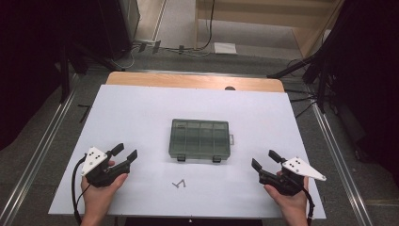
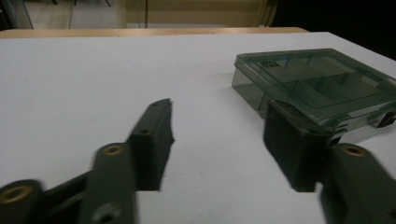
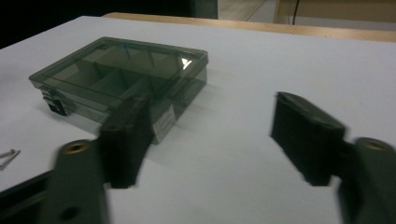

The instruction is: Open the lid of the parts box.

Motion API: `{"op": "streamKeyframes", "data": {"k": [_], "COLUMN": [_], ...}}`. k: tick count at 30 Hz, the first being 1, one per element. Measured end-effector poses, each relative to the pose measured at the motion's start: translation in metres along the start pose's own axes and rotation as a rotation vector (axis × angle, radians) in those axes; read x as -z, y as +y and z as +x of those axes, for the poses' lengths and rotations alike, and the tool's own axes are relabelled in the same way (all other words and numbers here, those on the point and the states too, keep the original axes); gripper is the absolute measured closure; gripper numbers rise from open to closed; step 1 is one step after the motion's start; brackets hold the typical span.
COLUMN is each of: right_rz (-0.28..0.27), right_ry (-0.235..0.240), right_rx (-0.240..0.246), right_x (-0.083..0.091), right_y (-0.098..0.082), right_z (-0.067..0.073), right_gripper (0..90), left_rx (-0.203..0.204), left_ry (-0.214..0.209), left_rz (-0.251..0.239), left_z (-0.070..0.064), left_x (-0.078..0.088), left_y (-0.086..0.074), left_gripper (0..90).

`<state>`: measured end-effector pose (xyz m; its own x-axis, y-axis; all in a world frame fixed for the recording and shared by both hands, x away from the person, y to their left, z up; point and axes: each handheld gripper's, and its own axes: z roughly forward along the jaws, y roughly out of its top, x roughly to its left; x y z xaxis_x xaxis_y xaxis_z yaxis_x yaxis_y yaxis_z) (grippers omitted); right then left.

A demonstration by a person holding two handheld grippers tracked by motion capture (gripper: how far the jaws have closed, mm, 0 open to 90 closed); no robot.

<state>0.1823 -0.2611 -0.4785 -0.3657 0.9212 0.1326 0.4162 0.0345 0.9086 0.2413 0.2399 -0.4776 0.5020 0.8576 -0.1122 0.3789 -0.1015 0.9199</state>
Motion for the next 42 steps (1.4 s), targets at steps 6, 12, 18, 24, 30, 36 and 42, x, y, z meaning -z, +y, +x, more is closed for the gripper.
{"op": "streamKeyframes", "data": {"k": [6,12,18,24,30,36,42], "right_rz": [0.029,0.054,0.069,0.125,0.194,0.238,0.272], "right_ry": [0.048,0.109,0.121,0.124,0.15,0.175,0.192], "right_rx": [-0.004,-0.01,0.0,0.008,0.008,0.017,0.031], "right_x": [-0.017,-0.036,-0.053,-0.062,-0.06,-0.062,-0.065], "right_y": [0.006,0.013,0.024,0.02,0.007,0.001,-0.002], "right_z": [0.014,0.019,0.026,0.027,0.024,0.02,0.019], "right_gripper": [67.6,80.8,90.0,90.0,90.0,90.0,90.0], "left_rx": [0.006,0.002,-0.007,-0.047,-0.047,-0.002,-0.009], "left_ry": [-0.073,-0.104,-0.113,-0.14,-0.214,-0.273,-0.308], "left_rz": [0.057,0.103,0.095,0.104,0.194,0.255,0.3], "left_z": [-0.011,-0.022,-0.035,-0.048,-0.049,-0.047,-0.052], "left_x": [-0.014,-0.033,-0.046,-0.056,-0.059,-0.061,-0.066], "left_y": [0.001,0.006,0.02,0.017,0.007,0.001,-0.002], "left_gripper": [76.0,89.6,90.0,90.0,90.0,90.0,90.0]}}
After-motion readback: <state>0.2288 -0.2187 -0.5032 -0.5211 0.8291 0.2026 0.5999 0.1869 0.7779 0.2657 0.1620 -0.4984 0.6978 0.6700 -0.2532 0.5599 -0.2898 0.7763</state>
